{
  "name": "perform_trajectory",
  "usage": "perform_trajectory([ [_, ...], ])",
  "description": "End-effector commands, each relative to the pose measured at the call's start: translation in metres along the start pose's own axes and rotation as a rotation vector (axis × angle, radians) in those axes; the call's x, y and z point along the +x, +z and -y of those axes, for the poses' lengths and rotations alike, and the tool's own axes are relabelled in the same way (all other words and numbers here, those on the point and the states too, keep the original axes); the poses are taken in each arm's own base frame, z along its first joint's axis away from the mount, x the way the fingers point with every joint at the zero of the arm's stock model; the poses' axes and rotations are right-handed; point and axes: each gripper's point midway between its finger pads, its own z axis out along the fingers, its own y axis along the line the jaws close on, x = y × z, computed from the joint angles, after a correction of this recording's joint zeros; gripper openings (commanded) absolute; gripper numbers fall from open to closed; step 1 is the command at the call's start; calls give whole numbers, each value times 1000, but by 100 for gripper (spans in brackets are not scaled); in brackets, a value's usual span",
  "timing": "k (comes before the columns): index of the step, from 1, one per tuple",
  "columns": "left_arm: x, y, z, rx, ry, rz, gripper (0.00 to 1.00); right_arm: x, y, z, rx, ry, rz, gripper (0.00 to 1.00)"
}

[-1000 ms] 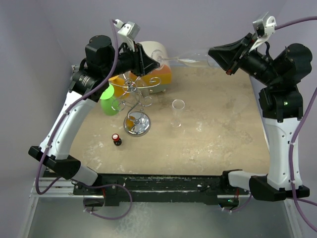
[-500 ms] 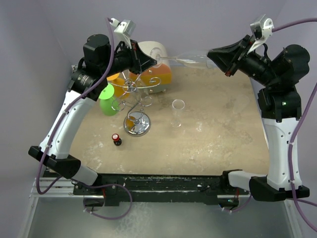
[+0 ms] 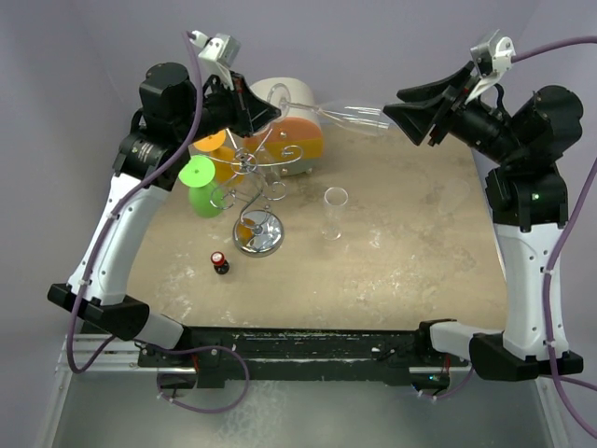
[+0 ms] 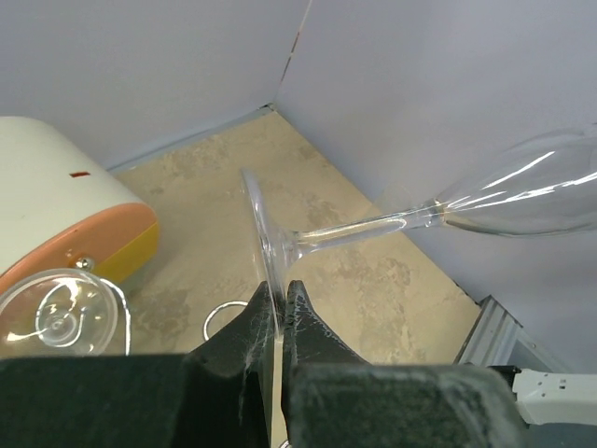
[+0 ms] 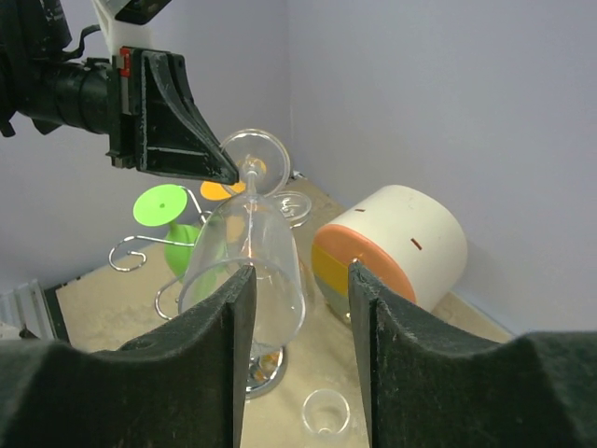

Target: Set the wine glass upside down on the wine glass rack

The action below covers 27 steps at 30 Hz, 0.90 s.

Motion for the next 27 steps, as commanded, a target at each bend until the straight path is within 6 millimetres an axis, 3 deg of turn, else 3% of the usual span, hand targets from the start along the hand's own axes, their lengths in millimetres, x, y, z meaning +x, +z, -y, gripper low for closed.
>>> perform_trajectory([
  [1, -43, -29, 13, -12, 83, 125, 0, -17, -10, -6, 19, -65, 44, 51],
  [5, -54, -40, 3, -73, 95, 155, 0, -16, -16, -1, 66, -98, 34, 63],
  [9, -61, -49, -6, -130, 116, 179, 0, -18, -22, 6, 132, -123, 28, 69],
  [15, -75, -63, -15, -212, 244, 212, 0, -6, -28, 37, 281, -156, -14, 79],
  [21, -86, -74, -26, -306, 456, 201, 0, 43, -29, 75, 379, -232, -137, 90],
  [27, -71, -51, -15, -350, 668, 128, 0, 104, -40, 95, 429, -284, -242, 91],
])
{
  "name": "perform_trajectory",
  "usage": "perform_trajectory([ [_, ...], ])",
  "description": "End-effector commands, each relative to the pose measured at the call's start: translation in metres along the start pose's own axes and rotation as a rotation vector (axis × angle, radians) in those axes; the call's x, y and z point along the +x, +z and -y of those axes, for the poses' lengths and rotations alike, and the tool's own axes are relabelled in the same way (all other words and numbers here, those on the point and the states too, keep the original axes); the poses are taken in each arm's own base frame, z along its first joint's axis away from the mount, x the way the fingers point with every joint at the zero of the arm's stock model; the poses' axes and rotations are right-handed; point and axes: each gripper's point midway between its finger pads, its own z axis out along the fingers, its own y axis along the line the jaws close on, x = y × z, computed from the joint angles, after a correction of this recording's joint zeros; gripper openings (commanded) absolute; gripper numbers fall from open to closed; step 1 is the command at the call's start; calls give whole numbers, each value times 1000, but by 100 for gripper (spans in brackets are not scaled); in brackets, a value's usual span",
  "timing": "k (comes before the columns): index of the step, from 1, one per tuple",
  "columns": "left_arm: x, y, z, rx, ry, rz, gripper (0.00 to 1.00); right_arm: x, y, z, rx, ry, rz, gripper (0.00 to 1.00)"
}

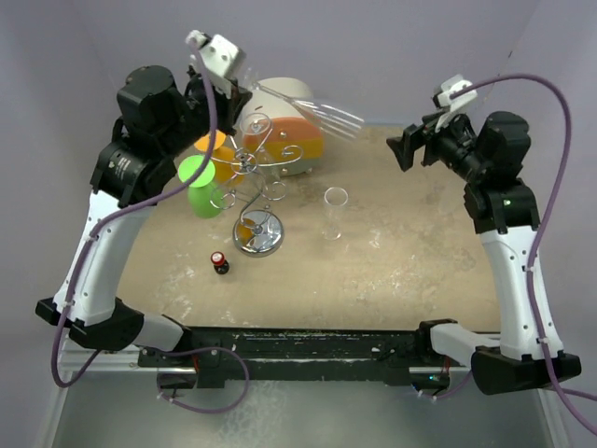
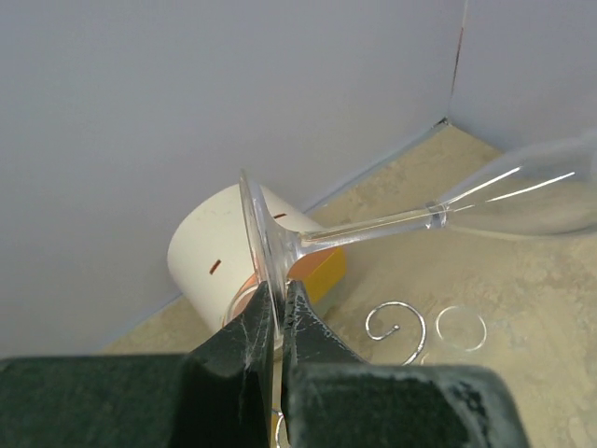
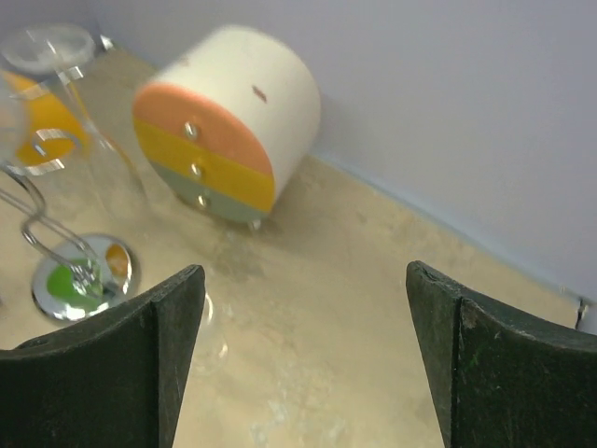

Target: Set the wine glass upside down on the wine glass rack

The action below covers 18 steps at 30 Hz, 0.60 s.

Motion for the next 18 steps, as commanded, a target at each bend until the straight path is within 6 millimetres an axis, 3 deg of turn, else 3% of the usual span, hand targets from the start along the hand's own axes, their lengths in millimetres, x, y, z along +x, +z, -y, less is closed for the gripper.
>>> perform_trajectory([
  [1, -22, 1, 3, -64, 229, 47, 0, 26, -6, 18, 105, -110, -20, 91],
  [12, -24, 26, 12, -149, 496, 20, 0, 95, -10, 36, 119, -41, -109, 90],
  [18, -15, 42, 24, -148, 581, -11, 0, 116, -11, 45, 123, -9, -143, 90],
])
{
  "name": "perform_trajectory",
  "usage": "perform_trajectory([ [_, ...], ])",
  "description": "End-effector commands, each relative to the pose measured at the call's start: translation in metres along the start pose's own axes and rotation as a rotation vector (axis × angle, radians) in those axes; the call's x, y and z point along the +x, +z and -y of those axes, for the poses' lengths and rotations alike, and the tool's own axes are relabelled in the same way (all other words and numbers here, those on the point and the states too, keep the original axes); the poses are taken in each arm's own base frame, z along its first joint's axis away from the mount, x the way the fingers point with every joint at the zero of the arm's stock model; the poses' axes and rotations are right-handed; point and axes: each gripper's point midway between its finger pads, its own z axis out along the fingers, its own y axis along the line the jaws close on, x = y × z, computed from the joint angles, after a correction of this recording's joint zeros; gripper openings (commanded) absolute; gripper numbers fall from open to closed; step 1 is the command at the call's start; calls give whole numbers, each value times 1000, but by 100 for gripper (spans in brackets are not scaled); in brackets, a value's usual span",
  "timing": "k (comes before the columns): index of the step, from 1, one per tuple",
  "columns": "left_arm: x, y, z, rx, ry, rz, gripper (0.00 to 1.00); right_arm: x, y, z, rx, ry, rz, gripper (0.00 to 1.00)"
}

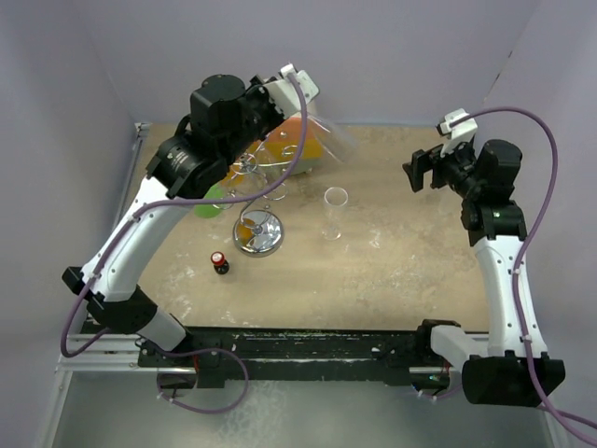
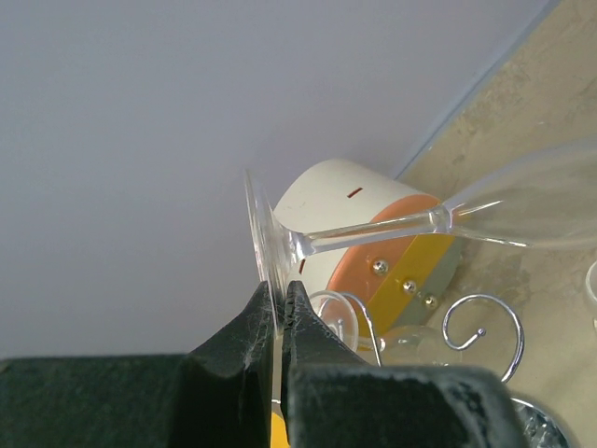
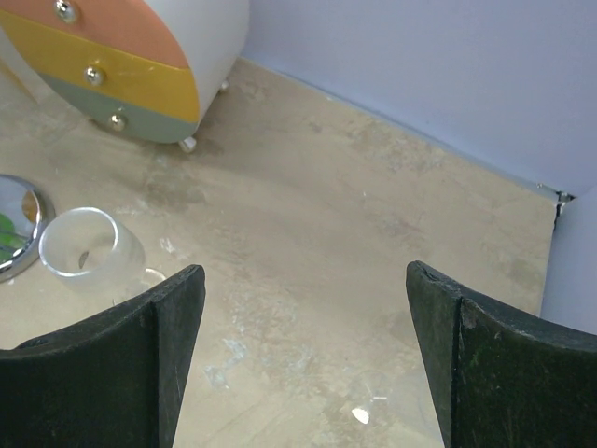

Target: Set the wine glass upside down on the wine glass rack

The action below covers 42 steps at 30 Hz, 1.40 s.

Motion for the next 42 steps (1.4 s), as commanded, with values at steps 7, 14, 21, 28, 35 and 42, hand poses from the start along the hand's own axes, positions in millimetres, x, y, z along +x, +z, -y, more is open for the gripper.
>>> perform_trajectory([
  [7, -14, 4, -21, -130, 117, 16, 0, 5, -12, 7, -2, -19, 43, 91],
  [14, -3, 9, -19, -139, 197, -27, 0, 13, -11, 2, -41, -5, 29, 91],
  [21, 8, 14, -13, -133, 243, -66, 0, 19, -9, 1, -50, 7, 18, 91],
  [28, 16, 15, -7, -116, 318, -92, 0, 22, -9, 2, -48, 10, 14, 91],
  [35, 27, 17, 1, -91, 368, -124, 0, 24, -8, 3, -45, 2, 11, 91],
  [42, 36, 17, 8, -58, 420, -141, 0, 26, -8, 3, -46, 0, 6, 91],
])
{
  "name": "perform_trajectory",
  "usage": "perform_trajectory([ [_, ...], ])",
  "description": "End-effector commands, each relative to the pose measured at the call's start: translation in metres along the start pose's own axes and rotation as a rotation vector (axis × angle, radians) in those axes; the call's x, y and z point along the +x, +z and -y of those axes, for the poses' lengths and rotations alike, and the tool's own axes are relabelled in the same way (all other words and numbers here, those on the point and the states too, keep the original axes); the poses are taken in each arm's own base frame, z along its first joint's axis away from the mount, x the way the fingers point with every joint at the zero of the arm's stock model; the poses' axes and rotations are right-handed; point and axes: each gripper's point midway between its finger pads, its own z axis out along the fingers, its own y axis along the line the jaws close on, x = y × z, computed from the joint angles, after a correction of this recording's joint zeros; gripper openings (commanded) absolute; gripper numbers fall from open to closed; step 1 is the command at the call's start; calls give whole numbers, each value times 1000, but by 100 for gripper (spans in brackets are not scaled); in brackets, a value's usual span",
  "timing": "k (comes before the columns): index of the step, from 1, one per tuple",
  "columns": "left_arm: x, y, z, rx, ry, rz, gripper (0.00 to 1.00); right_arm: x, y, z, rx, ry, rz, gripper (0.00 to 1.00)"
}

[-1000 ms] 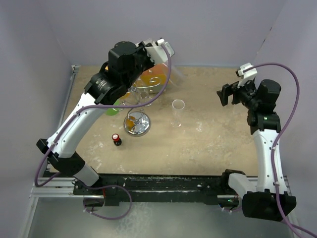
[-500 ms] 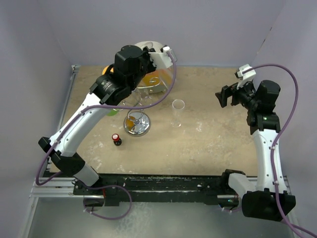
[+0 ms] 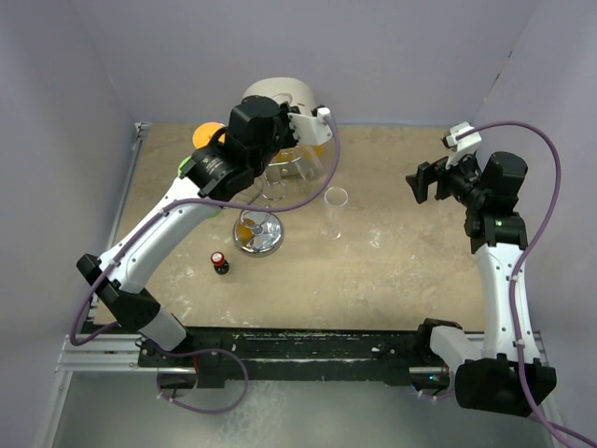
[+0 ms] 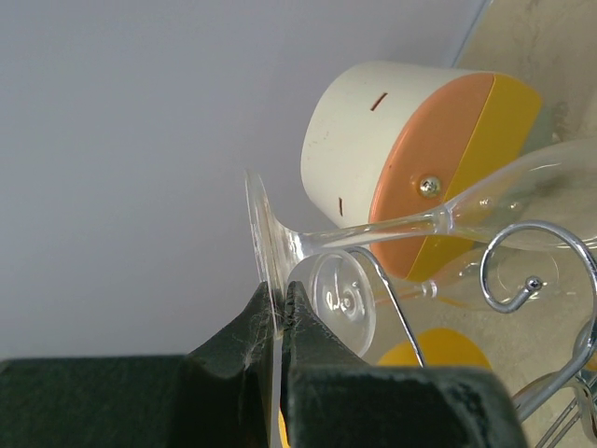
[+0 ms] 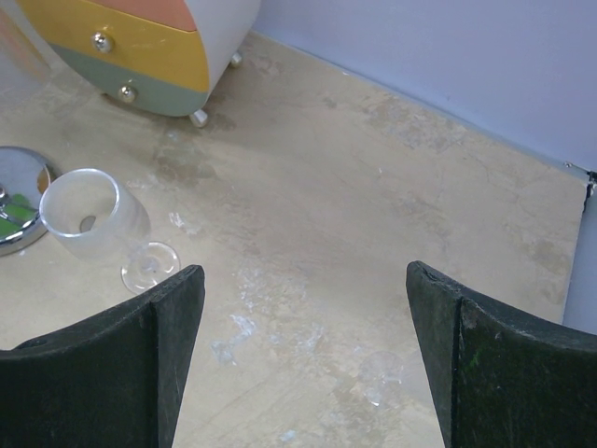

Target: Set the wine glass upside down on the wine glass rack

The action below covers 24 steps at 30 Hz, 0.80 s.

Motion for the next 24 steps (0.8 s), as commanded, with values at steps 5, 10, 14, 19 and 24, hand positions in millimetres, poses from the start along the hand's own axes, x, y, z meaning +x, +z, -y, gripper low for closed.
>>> perform_trajectory([
  [5, -3, -11, -15, -54, 51, 22, 0, -7, 0, 3, -2, -38, 31, 91],
  [10, 4, -13, -10, -42, 91, 5, 0, -6, 1, 4, 0, -37, 29, 91],
  [14, 7, -19, -4, -11, 107, 9, 0, -5, 2, 5, 1, -37, 27, 91],
  [19, 9, -24, 4, 32, 115, 20, 0, -5, 2, 6, 2, -41, 27, 91],
  [24, 10, -30, 14, 85, 108, 41, 0, -6, 0, 7, 10, -46, 32, 91],
])
